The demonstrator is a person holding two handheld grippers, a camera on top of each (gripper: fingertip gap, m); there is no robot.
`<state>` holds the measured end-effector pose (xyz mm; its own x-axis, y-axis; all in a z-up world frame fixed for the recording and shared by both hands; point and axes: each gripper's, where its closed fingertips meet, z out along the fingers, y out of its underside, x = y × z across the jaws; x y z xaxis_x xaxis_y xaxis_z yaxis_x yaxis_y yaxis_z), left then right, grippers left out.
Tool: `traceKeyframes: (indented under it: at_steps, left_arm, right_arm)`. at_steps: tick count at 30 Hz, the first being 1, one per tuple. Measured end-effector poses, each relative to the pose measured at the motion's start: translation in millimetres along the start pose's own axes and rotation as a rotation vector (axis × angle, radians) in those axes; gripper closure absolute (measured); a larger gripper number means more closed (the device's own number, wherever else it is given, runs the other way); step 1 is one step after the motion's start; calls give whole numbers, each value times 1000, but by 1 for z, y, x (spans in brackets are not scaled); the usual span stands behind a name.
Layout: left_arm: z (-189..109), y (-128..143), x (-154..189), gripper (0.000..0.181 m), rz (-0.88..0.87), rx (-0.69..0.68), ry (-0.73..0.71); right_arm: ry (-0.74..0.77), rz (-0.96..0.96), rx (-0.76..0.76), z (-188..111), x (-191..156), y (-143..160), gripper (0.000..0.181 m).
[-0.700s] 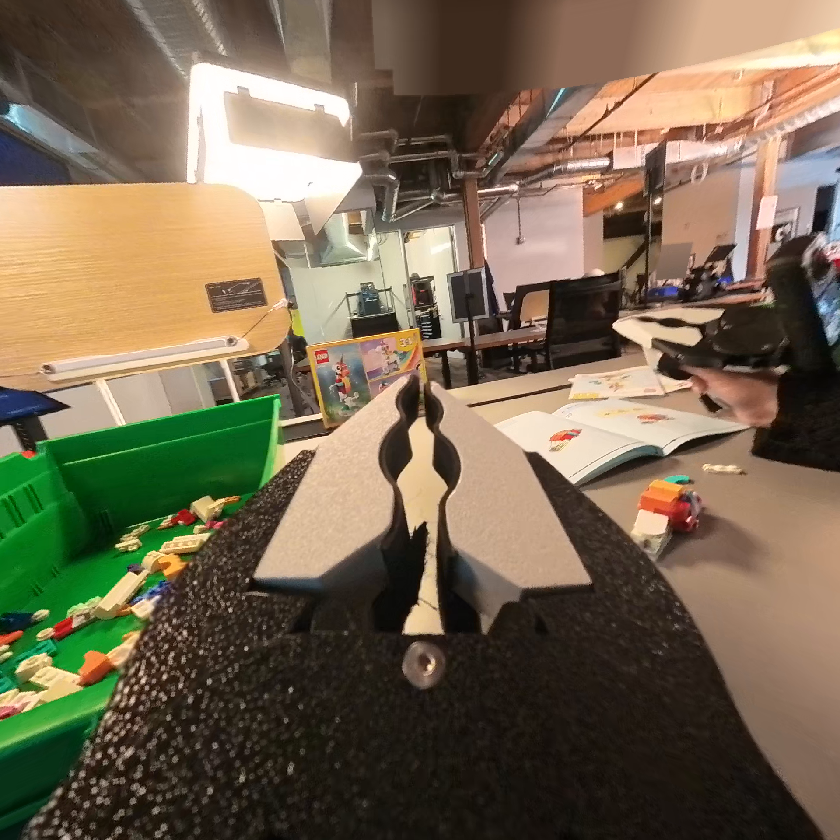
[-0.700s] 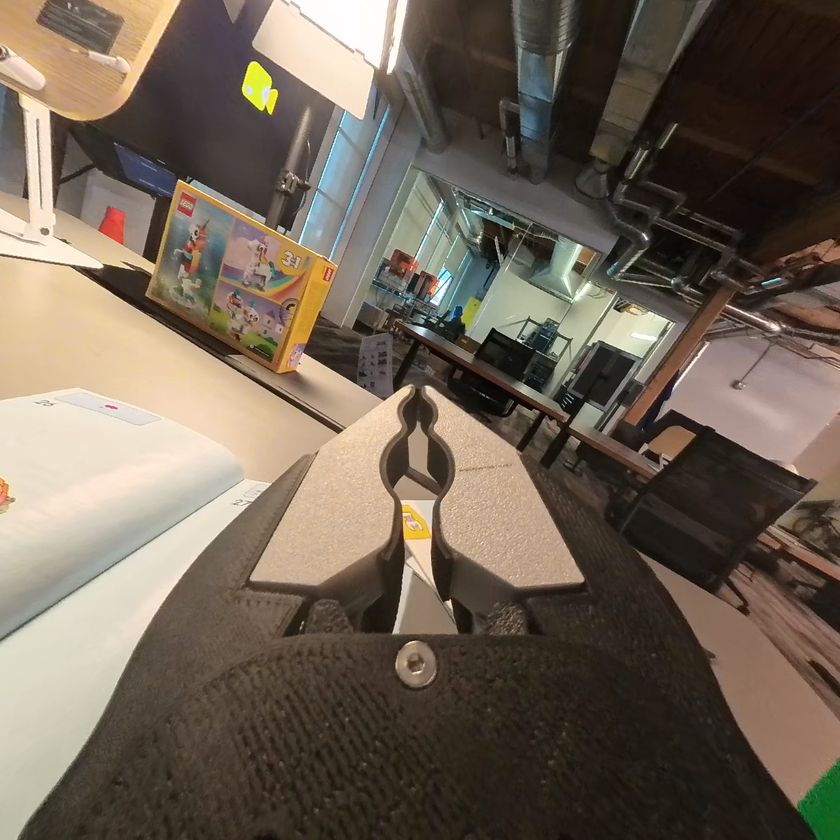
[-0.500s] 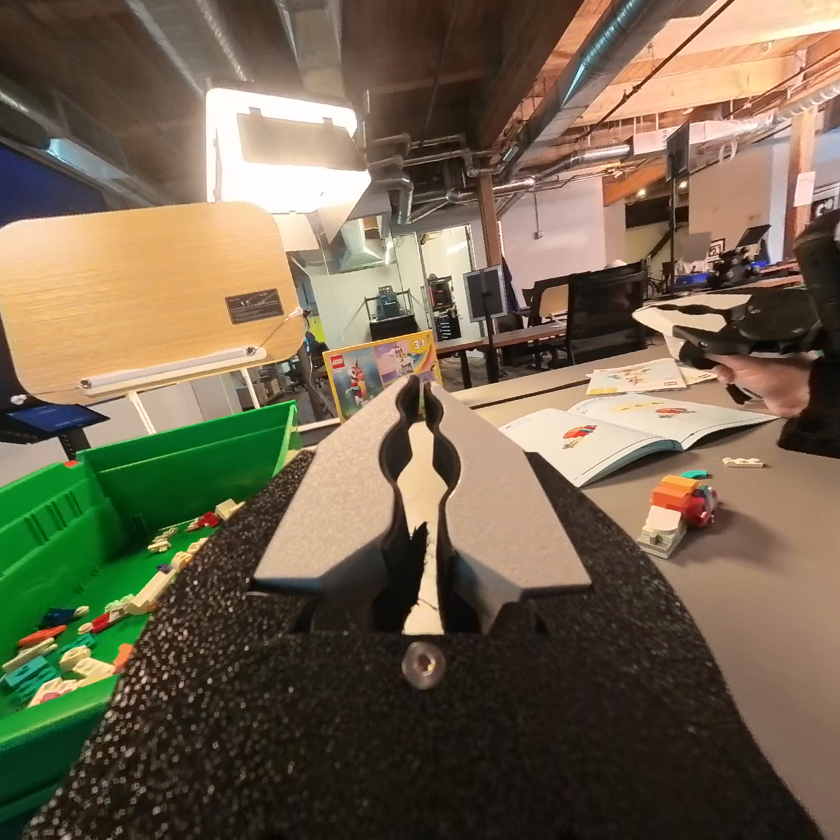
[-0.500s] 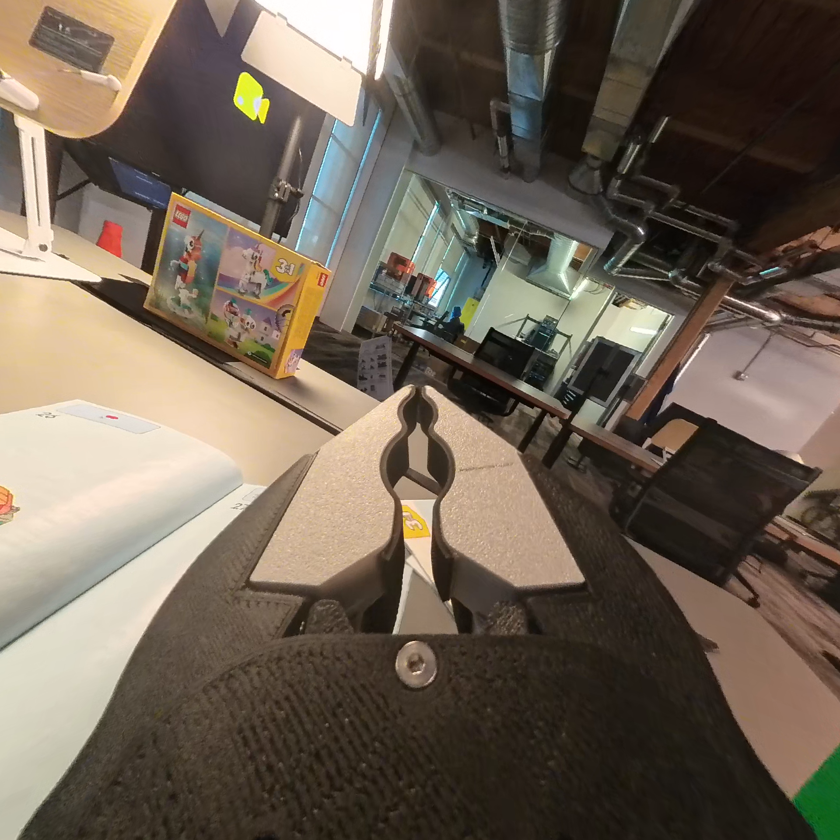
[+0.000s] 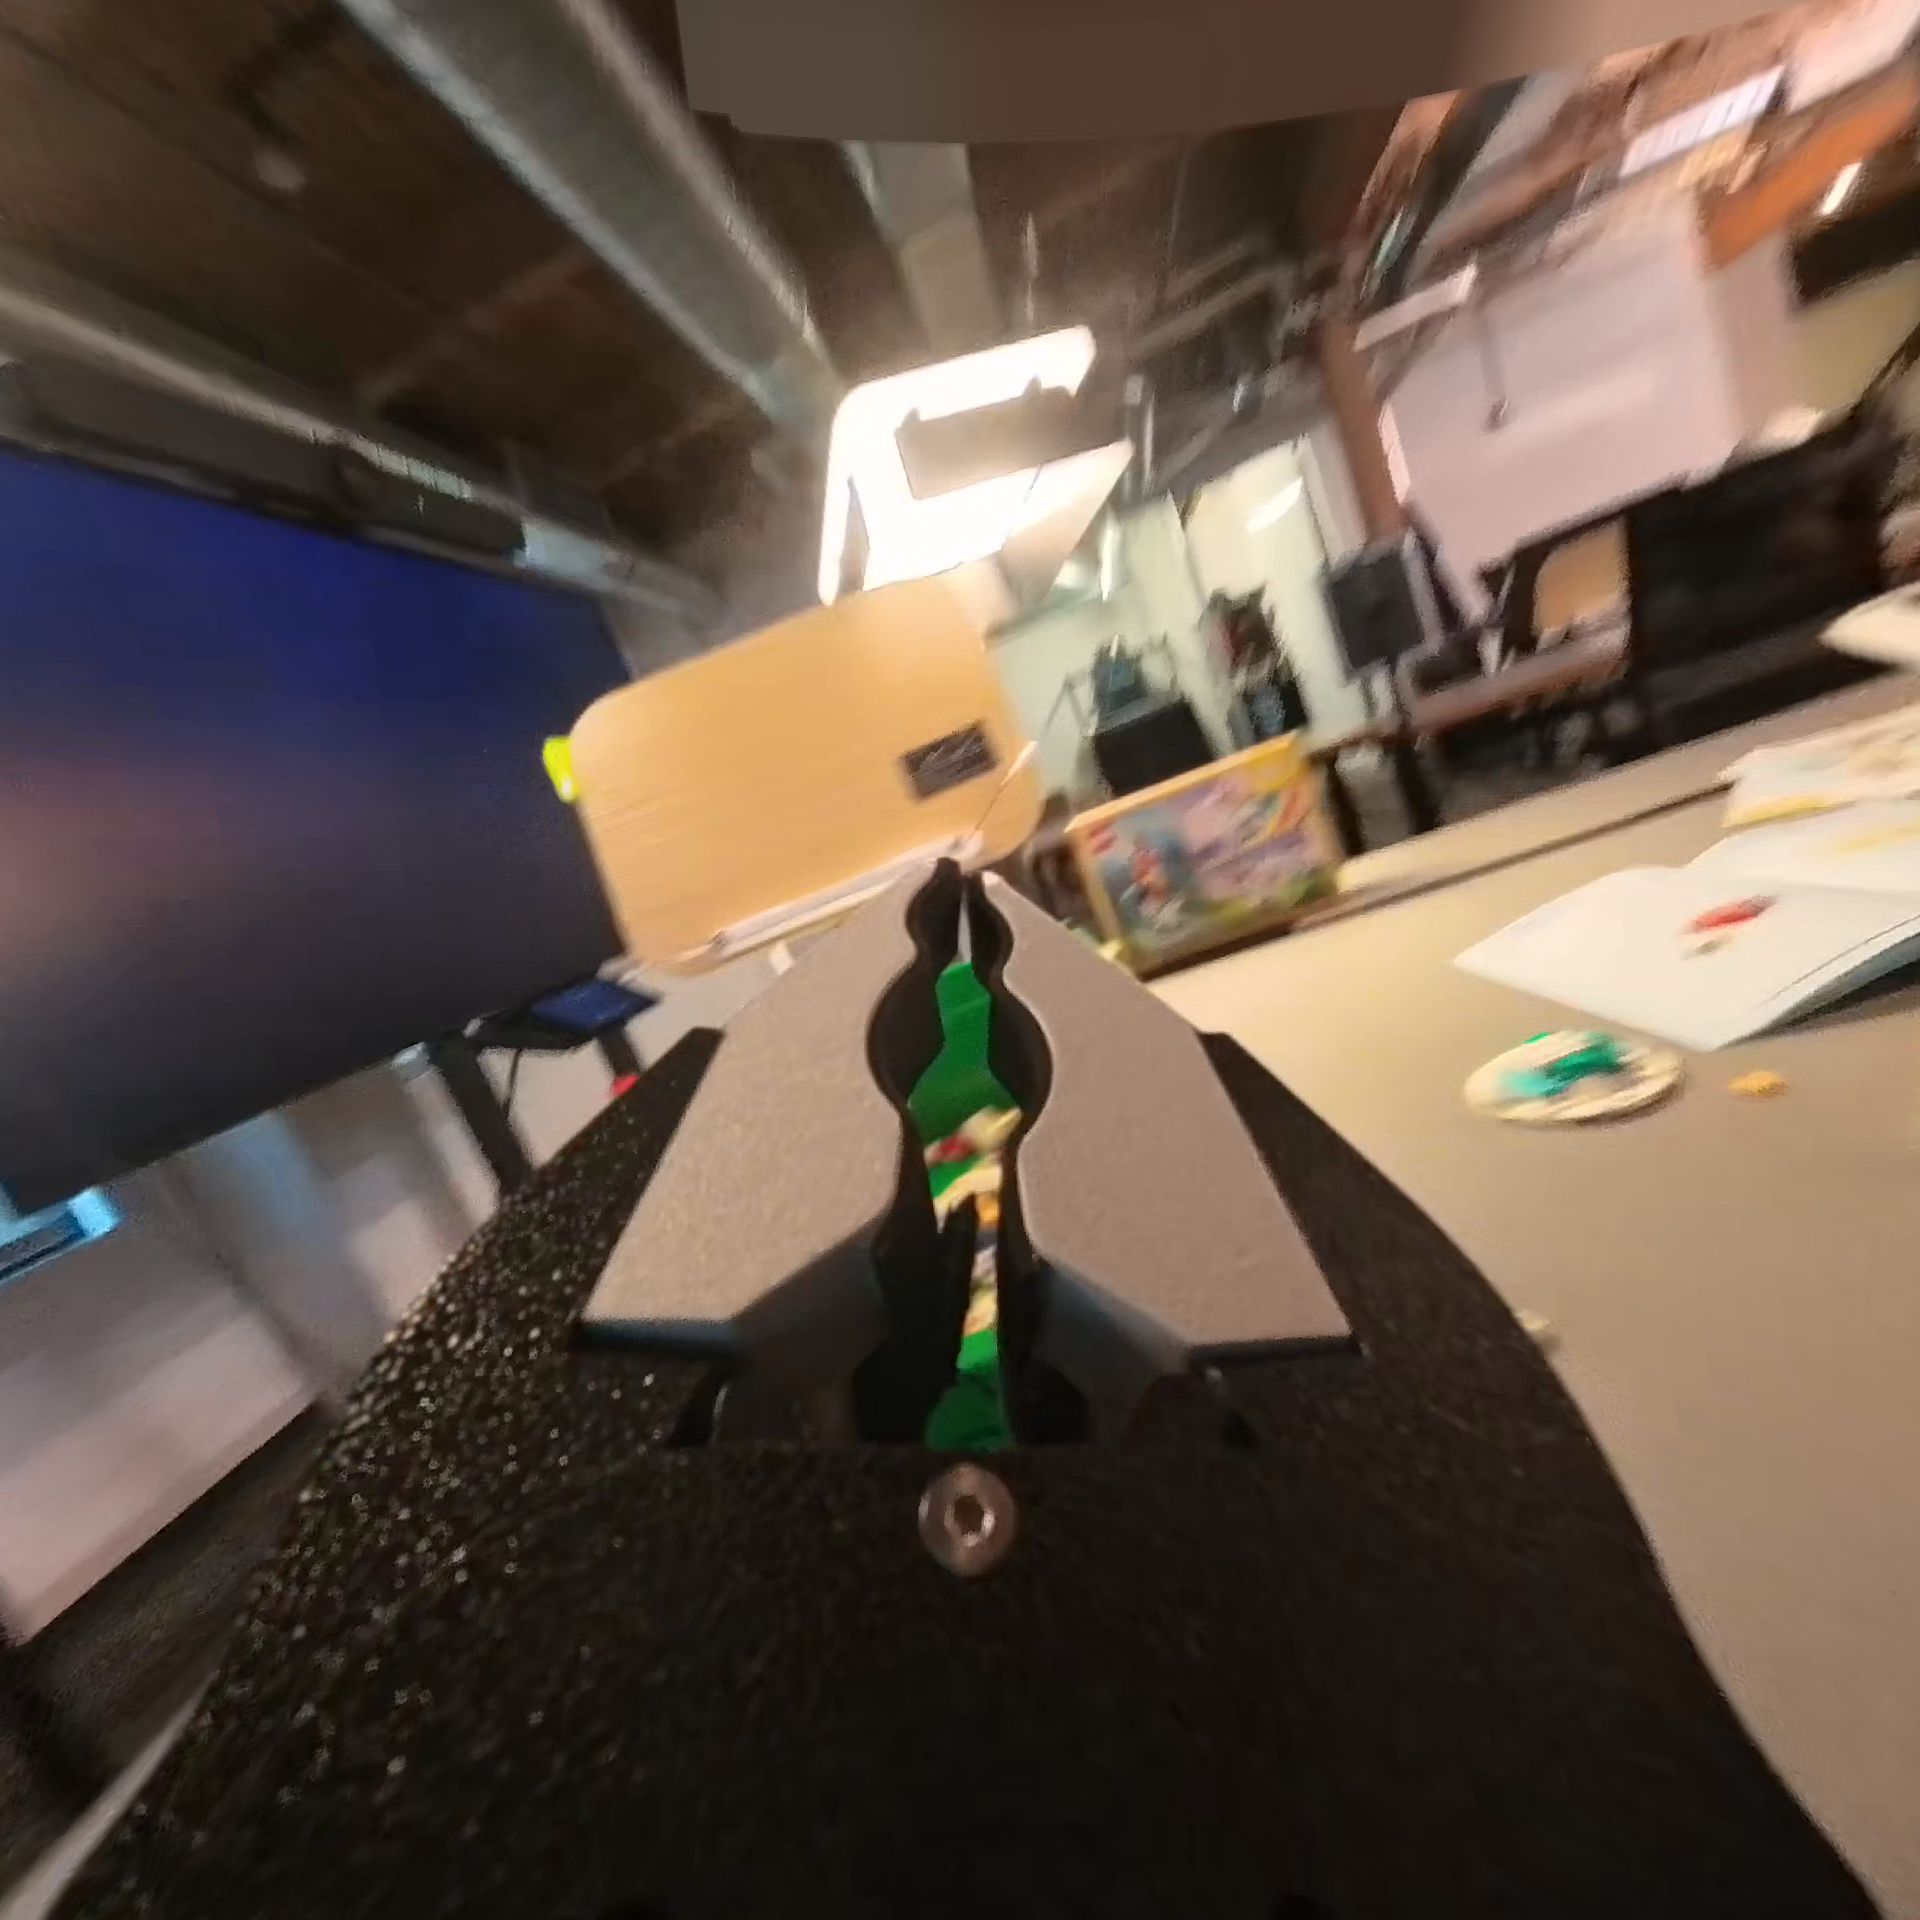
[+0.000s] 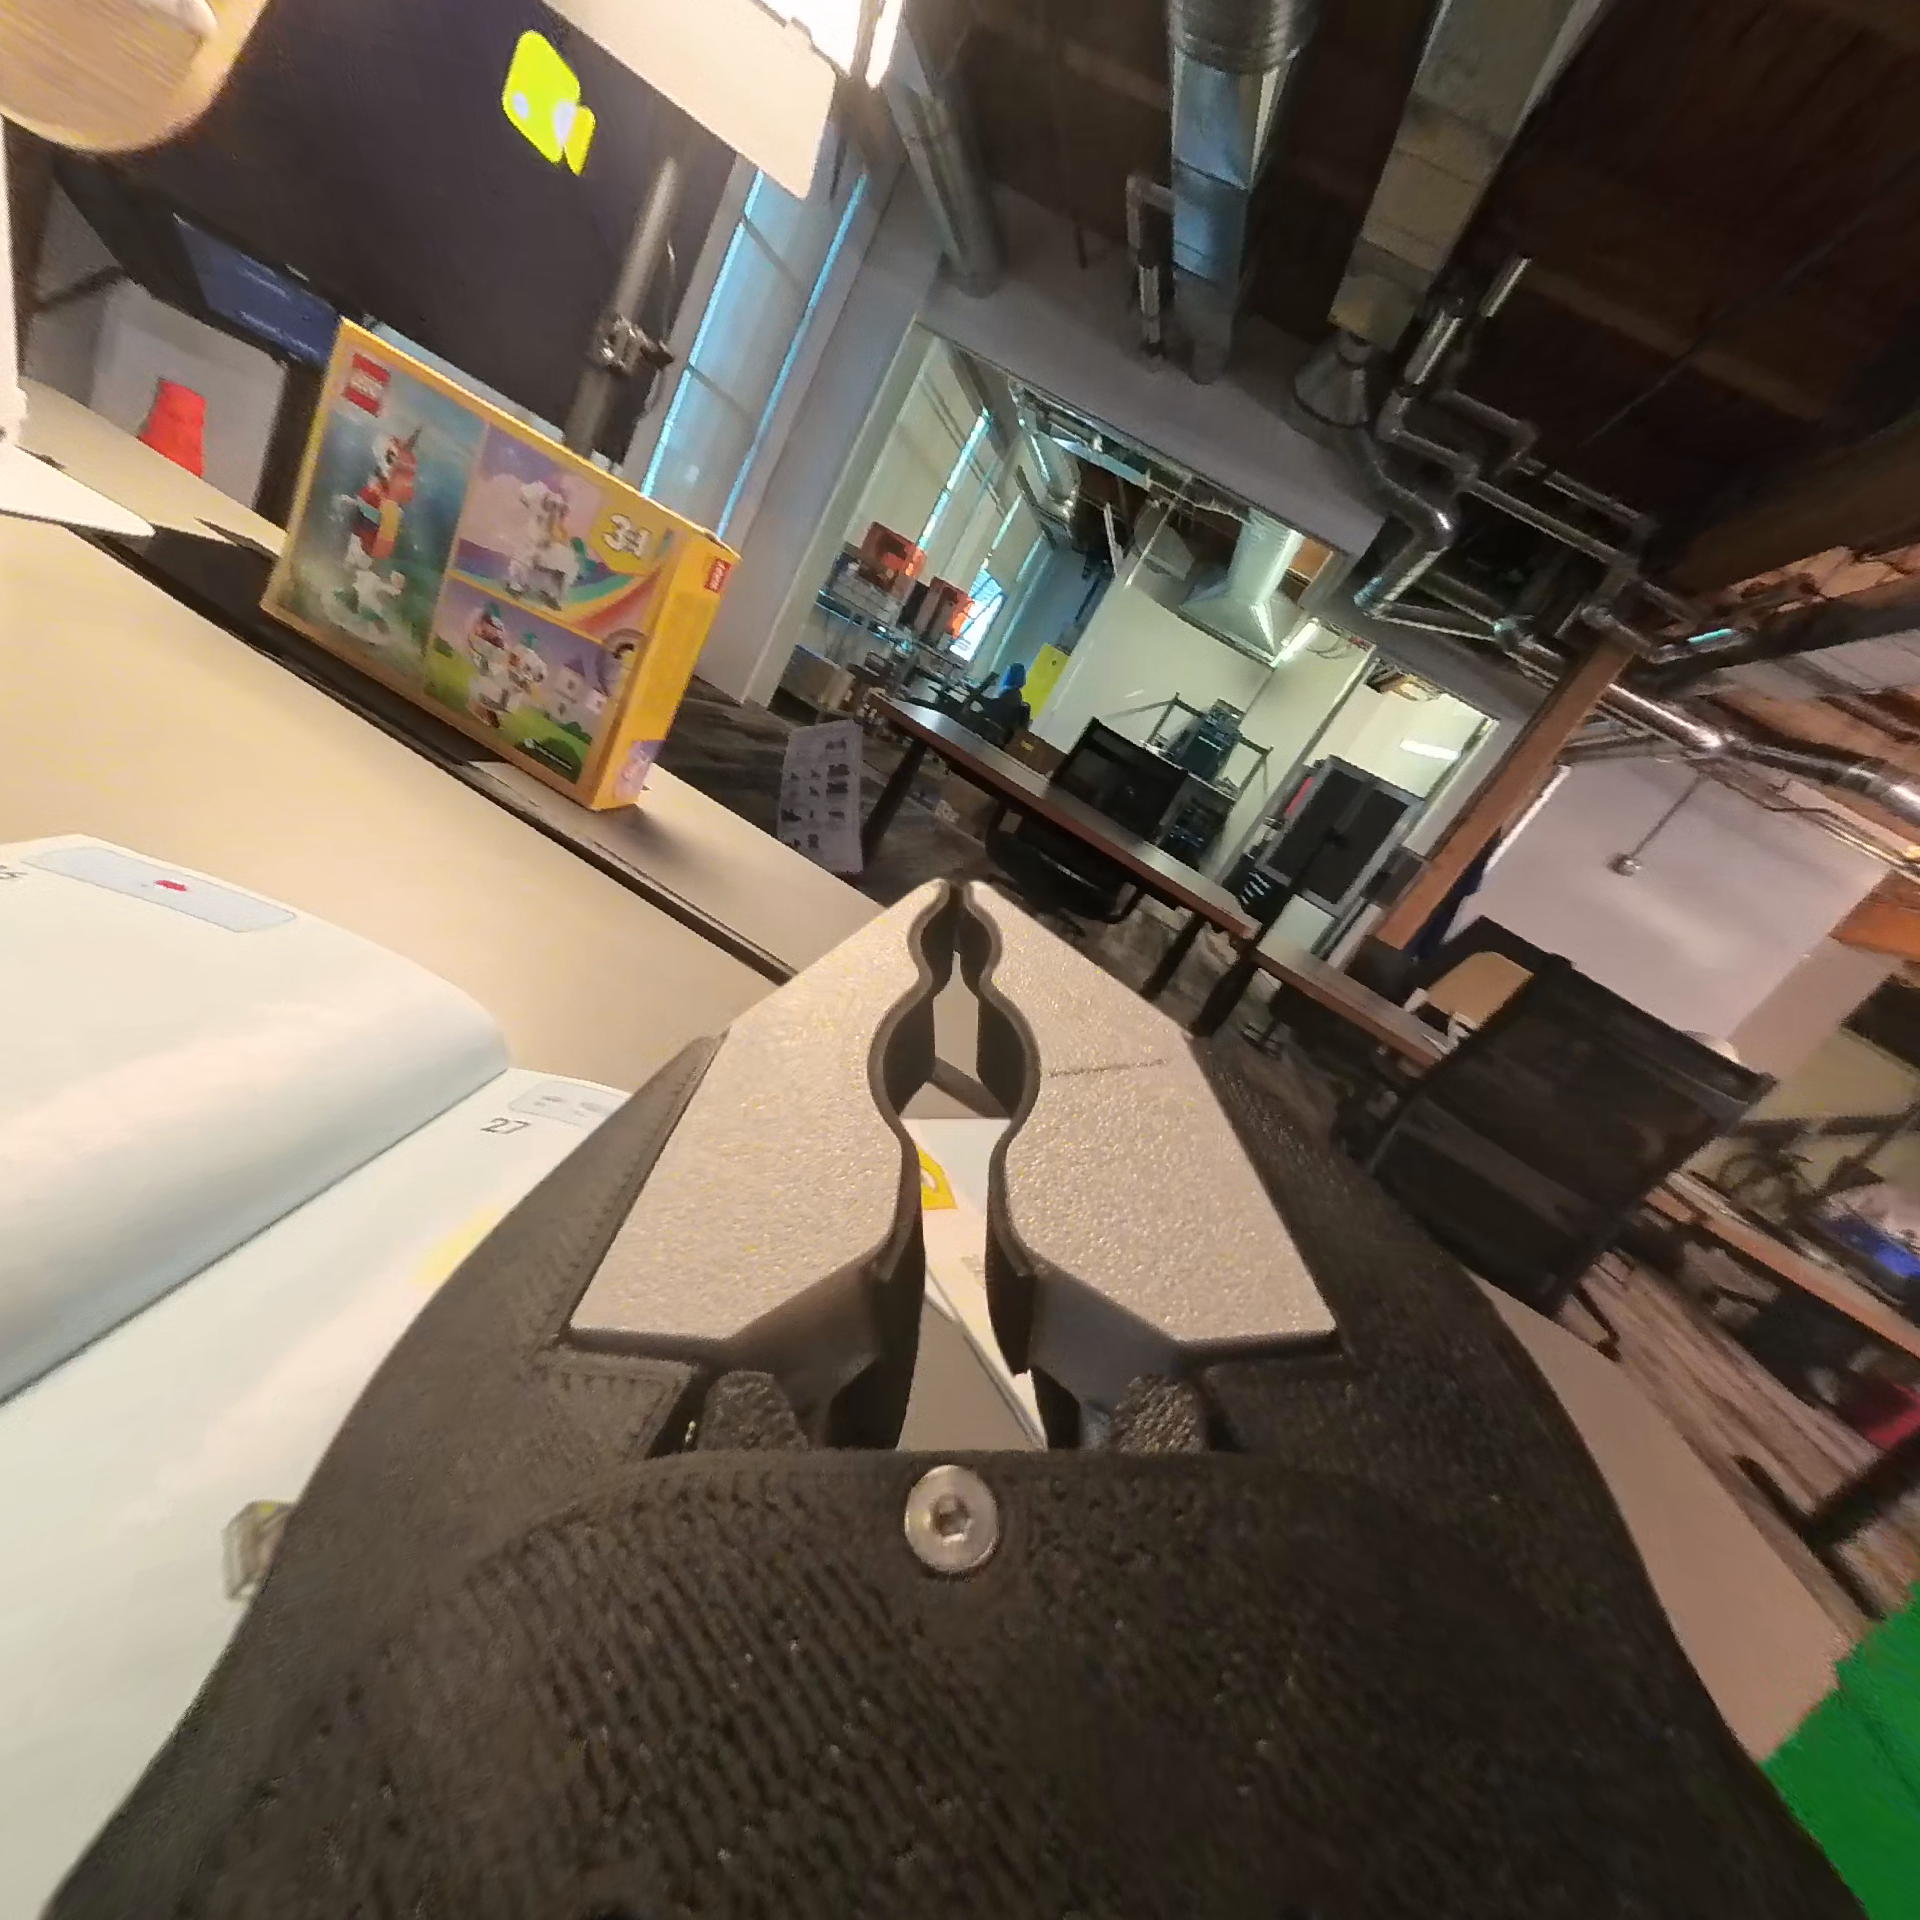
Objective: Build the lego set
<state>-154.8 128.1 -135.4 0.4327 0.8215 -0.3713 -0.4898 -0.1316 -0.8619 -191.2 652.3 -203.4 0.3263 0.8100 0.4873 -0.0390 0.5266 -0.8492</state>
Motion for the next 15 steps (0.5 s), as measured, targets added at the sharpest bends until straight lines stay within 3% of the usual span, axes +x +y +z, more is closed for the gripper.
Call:
traceKeyframes:
  at_steps: [3, 6, 8, 12, 15]
  left_arm:
    - [12, 17, -43, 181, -8, -146, 1]
    - [34, 41, -67, 181, -69, -280, 90]
    - [54, 48, -83, 158, -95, -290, 117]
    - [99, 53, -96, 152, -8, -322, 247]
    - [126, 77, -87, 153, 88, -482, 438]
  right_arm:
    - [50, -45, -37, 3, 7, 6, 181]
    - [103, -57, -73, 3, 16, 12, 181]
    - [146, -50, -95, 3, 24, 16, 181]
    - [238, -6, -130, 1, 43, 24, 181]
    - [262, 16, -137, -1, 49, 26, 181]
